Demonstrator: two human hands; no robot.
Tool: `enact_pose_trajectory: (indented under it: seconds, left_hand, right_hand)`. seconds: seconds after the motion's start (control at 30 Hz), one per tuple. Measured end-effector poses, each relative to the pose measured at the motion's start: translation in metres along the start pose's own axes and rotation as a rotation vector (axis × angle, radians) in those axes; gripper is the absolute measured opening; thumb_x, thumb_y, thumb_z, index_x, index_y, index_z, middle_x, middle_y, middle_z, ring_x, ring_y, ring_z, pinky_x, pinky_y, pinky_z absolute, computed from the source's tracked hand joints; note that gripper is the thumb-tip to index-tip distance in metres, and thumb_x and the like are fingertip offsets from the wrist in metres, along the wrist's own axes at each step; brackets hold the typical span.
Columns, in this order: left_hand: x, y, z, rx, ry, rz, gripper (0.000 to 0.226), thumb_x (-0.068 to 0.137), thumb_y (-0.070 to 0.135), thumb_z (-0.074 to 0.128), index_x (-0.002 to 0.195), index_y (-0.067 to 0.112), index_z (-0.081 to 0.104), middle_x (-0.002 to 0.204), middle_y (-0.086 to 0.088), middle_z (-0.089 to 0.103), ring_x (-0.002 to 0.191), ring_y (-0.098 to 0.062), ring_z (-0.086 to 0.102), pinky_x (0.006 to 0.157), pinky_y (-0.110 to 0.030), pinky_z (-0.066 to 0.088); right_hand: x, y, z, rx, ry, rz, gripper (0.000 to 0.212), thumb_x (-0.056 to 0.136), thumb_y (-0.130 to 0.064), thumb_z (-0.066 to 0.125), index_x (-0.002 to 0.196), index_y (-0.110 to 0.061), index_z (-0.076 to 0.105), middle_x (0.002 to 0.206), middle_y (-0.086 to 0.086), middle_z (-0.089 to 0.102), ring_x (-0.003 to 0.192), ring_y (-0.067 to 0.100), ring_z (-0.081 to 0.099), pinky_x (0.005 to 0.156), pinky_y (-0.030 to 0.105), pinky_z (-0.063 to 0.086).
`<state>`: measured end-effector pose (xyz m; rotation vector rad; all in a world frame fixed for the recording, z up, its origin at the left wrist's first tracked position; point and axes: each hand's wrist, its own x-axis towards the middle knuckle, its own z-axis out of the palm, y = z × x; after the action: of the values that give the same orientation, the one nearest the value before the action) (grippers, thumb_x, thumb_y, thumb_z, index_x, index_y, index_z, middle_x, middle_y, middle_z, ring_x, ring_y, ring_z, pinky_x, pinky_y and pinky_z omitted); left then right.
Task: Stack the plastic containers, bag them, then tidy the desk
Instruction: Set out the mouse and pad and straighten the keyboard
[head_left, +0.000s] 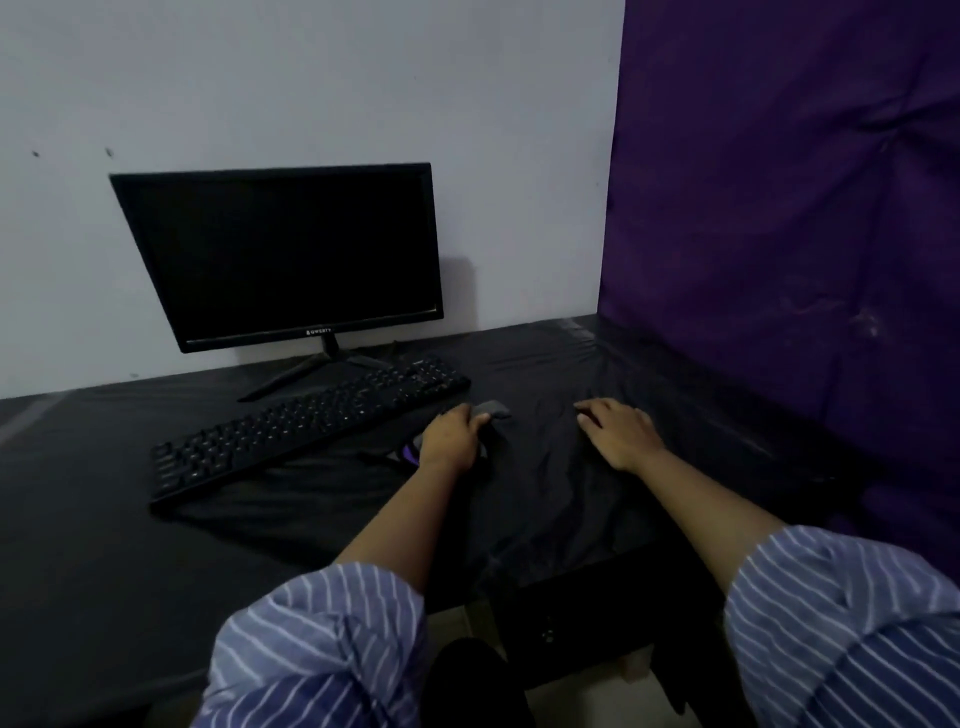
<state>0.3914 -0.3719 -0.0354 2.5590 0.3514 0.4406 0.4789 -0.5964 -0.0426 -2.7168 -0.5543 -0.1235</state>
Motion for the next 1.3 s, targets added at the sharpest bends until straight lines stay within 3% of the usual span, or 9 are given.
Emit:
enact_pose_trajectory:
  seconds: [0.33, 0.53, 0.73, 0.83, 0.93, 1.0, 1.1, 1.2, 1.3]
  left_hand:
    - [0.019, 0.042, 0.032, 0.025, -0.044, 0.053, 0.043, 0.101, 0.038, 0.039, 0.118, 0.002, 0.058, 0.122, -0.021, 0.061, 0.115, -0.036, 0.055, 0.091, -0.037, 0.041]
    - [0.032, 0.063, 0.052, 0.018, -0.078, 0.097, 0.043, 0.102, 0.036, 0.039, 0.12, 0.001, 0.057, 0.123, -0.021, 0.061, 0.115, -0.035, 0.055, 0.091, -0.037, 0.041]
    - [0.054, 0.045, 0.042, 0.032, -0.012, -0.026, 0.044, 0.102, 0.035, 0.038, 0.124, 0.002, 0.056, 0.125, -0.022, 0.06, 0.118, -0.037, 0.054, 0.095, -0.04, 0.042]
    - [0.062, 0.045, 0.044, 0.068, -0.004, -0.054, 0.045, 0.102, 0.036, 0.037, 0.124, 0.001, 0.056, 0.126, -0.022, 0.059, 0.12, -0.037, 0.052, 0.098, -0.04, 0.041]
    - [0.064, 0.054, 0.051, 0.045, -0.035, 0.009, 0.045, 0.101, 0.038, 0.039, 0.12, 0.002, 0.058, 0.123, -0.021, 0.061, 0.116, -0.036, 0.055, 0.094, -0.038, 0.042]
    - [0.065, 0.062, 0.057, 0.011, -0.066, 0.064, 0.045, 0.1, 0.04, 0.04, 0.115, 0.003, 0.061, 0.119, -0.02, 0.064, 0.112, -0.035, 0.057, 0.089, -0.037, 0.043]
    - [0.067, 0.073, 0.068, -0.006, -0.132, 0.154, 0.047, 0.099, 0.044, 0.042, 0.111, 0.004, 0.063, 0.117, -0.017, 0.065, 0.11, -0.033, 0.058, 0.085, -0.034, 0.042]
    - [0.068, 0.075, 0.07, 0.046, -0.242, 0.219, 0.058, 0.1, 0.049, 0.036, 0.14, 0.009, 0.046, 0.147, -0.012, 0.045, 0.138, -0.026, 0.038, 0.114, -0.036, 0.023]
    - [0.075, 0.069, 0.068, 0.124, -0.341, 0.245, 0.066, 0.099, 0.05, 0.036, 0.152, 0.012, 0.025, 0.159, -0.007, 0.022, 0.149, -0.019, 0.014, 0.12, -0.036, 0.0]
  right_hand:
    - [0.001, 0.002, 0.005, 0.093, -0.008, 0.052, 0.051, 0.105, -0.037, 0.011, 0.149, -0.028, 0.035, 0.159, 0.001, 0.029, 0.146, 0.019, 0.026, 0.122, 0.041, 0.012]
    - [-0.007, 0.004, -0.001, 0.488, 0.194, 0.21, 0.054, 0.102, -0.05, 0.015, 0.134, -0.022, 0.048, 0.142, 0.005, 0.05, 0.129, 0.026, 0.047, 0.103, 0.036, 0.033]
    - [-0.007, 0.001, -0.001, 0.268, 0.118, 0.155, 0.056, 0.105, -0.042, 0.015, 0.139, -0.014, 0.049, 0.147, 0.009, 0.046, 0.137, 0.026, 0.04, 0.115, 0.038, 0.024]
    - [-0.005, 0.0, 0.001, 0.037, 0.021, 0.104, 0.054, 0.105, -0.038, 0.01, 0.151, -0.017, 0.03, 0.159, 0.004, 0.028, 0.147, 0.021, 0.023, 0.122, 0.043, 0.01]
    - [-0.004, 0.001, 0.003, -0.072, -0.037, 0.07, 0.052, 0.105, -0.035, 0.008, 0.154, -0.023, 0.019, 0.162, 0.003, 0.019, 0.15, 0.022, 0.015, 0.122, 0.047, 0.007]
    - [-0.004, 0.0, 0.005, -0.061, 0.032, 0.096, 0.052, 0.105, -0.036, 0.01, 0.152, -0.02, 0.027, 0.159, 0.003, 0.027, 0.148, 0.022, 0.021, 0.122, 0.047, 0.01]
    - [-0.003, 0.0, 0.006, -0.047, 0.168, 0.34, 0.054, 0.103, -0.04, 0.016, 0.147, -0.018, 0.038, 0.158, 0.01, 0.03, 0.147, 0.027, 0.021, 0.121, 0.051, 0.006]
    - [-0.003, 0.0, 0.007, -0.106, 0.051, 0.446, 0.054, 0.102, -0.038, 0.02, 0.154, -0.024, 0.02, 0.163, 0.015, 0.008, 0.15, 0.034, 0.003, 0.119, 0.056, -0.004]
    - [-0.001, 0.0, 0.007, -0.146, 0.007, 0.435, 0.056, 0.102, -0.038, 0.018, 0.156, -0.026, 0.012, 0.163, 0.014, 0.001, 0.15, 0.035, -0.001, 0.119, 0.057, -0.006]
